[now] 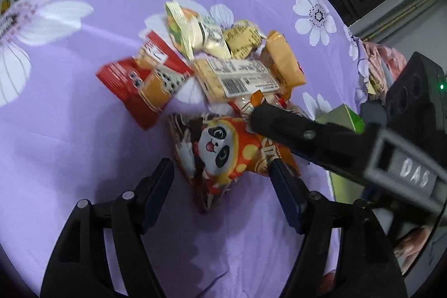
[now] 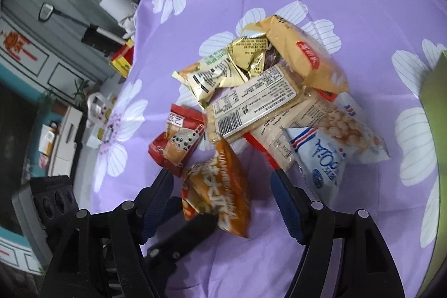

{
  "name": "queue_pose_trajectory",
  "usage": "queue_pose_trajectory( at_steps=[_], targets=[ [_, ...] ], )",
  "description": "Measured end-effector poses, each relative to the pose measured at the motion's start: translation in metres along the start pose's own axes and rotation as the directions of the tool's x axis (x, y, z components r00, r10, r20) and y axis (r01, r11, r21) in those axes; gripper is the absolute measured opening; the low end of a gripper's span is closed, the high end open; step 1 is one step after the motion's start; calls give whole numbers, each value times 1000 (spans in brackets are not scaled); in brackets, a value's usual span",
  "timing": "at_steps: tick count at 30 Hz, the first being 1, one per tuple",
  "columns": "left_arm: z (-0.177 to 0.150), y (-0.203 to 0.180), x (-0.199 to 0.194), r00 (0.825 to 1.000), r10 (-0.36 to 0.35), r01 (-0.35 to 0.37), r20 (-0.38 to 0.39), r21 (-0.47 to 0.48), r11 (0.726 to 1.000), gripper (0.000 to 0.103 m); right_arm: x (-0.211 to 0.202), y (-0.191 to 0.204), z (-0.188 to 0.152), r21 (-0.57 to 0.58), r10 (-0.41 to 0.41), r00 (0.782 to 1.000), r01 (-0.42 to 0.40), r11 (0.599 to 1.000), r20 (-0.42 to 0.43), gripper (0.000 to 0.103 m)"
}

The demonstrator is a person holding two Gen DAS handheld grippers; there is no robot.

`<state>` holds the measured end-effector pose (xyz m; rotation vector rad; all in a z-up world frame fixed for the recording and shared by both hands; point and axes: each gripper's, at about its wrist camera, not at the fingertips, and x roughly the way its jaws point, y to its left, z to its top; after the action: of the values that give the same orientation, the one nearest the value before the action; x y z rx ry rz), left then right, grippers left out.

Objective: Organize snacks
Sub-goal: 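Grasp the orange panda-face bag with the left tool while the right tool grasps the orange sunflower-seed bag, then carry both bags over the green-rimmed white box and open both tools to drop them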

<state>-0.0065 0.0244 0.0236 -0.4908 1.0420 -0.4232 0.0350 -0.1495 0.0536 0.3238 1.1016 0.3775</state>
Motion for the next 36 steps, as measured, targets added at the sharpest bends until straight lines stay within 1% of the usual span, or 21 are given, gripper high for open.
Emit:
queue_pose_trajectory(
  at_steps=[1,3,5,6,7,9,11,14,15,19,23,26,27,29,32,35,36],
  targets=[
    [0,0,2,1000,-9,9,-6,-7,1000,68,3,0,0,-6,-3,1000,3,1000,-1,71],
    [0,0,3,1000,-15,14,-11,-12,1000,65,12,0,-2,-13,3,1000,-4,1000,-26,55],
    [-3,-3,0,1000,-1,1,0,11,1000,61,18,-2,-2,-1,10,999,-10,1000,-46,54],
    [-3,-4,-2,1000,-1,1,8,14,1000,57,19,-4,-3,3,15,999,-15,1000,-50,53],
    [-4,-6,-5,1000,-1,1,18,18,1000,53,18,-4,-4,1,17,999,-17,1000,-49,53],
    [-4,-14,-13,999,-14,12,36,46,999,49,11,-1,-6,-16,2,999,-3,1000,-40,52],
    [-5,-25,-20,997,-23,17,69,84,996,49,-1,1,-6,-27,-5,1000,5,1000,-6,52],
    [-4,-51,-33,993,-47,30,110,156,987,49,-31,0,-6,-30,-1,997,3,1000,73,52],
    [-3,-60,-36,991,-60,37,118,181,983,49,-46,-3,-6,-27,-3,994,6,1000,113,52],
    [-6,-101,-40,983,-120,78,136,282,956,48,-92,-18,-7,1,-24,974,24,1000,224,52],
    [-2,-153,-25,976,-186,131,113,375,918,47,-134,-43,-9,60,-71,946,55,997,317,52],
    [-4,-185,-12,974,-209,151,86,439,885,45,-162,-70,-13,123,-109,918,67,990,381,52],
    [-3,-191,-9,974,-212,156,76,449,880,44,-167,-77,-14,145,-120,912,67,987,393,52],
    [-4,-209,9,976,-216,174,36,470,865,43,-177,-96,-16,196,-146,903,71,978,405,52],
    [-9,-230,31,977,-212,190,-12,491,850,38,-186,-124,-19,260,-186,898,84,962,398,52],
    [-19,-248,52,978,-198,200,-59,514,834,30,-188,-148,-22,320,-221,899,97,942,379,52],
    [-21,-254,60,979,-191,200,-71,521,830,19,-188,-158,-24,343,-229,900,96,934,371,52]
  ],
)
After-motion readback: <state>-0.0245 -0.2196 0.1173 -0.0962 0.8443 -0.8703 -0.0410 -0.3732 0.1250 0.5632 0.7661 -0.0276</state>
